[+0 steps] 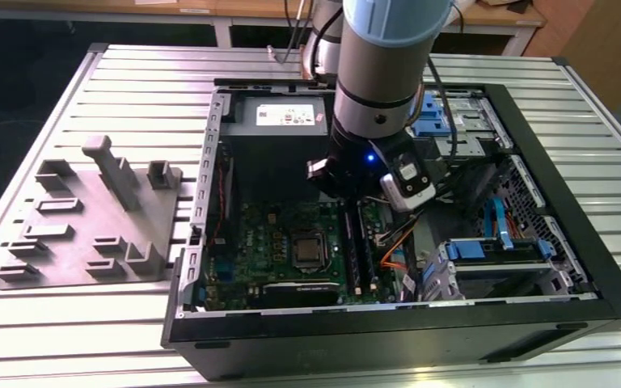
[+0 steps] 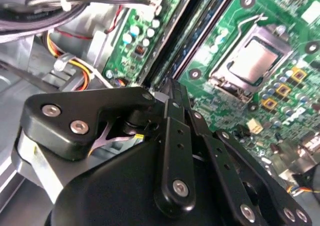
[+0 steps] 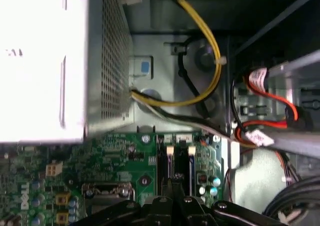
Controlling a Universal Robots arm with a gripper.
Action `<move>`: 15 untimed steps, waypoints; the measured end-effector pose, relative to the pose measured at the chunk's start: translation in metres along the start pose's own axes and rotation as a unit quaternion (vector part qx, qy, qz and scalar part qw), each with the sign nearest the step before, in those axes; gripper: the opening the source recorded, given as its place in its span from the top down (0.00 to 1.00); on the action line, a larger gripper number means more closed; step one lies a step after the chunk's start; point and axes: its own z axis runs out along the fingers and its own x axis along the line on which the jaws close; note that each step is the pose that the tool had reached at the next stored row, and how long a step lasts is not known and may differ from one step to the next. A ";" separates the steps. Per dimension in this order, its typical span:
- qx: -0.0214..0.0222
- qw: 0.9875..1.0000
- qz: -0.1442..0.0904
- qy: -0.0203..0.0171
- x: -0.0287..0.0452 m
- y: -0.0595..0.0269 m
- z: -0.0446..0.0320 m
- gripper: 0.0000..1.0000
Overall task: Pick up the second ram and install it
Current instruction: 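Press down the second ram until it locks into place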
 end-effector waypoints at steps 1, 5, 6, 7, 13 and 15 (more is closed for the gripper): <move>0.001 1.000 0.000 0.000 -0.0001 -0.0025 -0.0002 0.90; 0.001 1.000 0.000 0.000 -0.0003 -0.0140 -0.0008 0.90; 0.001 1.000 0.000 0.000 -0.0003 -0.0171 -0.0009 0.90; 0.001 1.000 0.000 0.000 -0.0004 -0.0202 -0.0011 0.90; 0.001 1.000 0.000 0.000 -0.0007 -0.0409 -0.0021 0.90; 0.001 1.000 0.000 0.000 -0.0009 -0.0478 -0.0022 0.90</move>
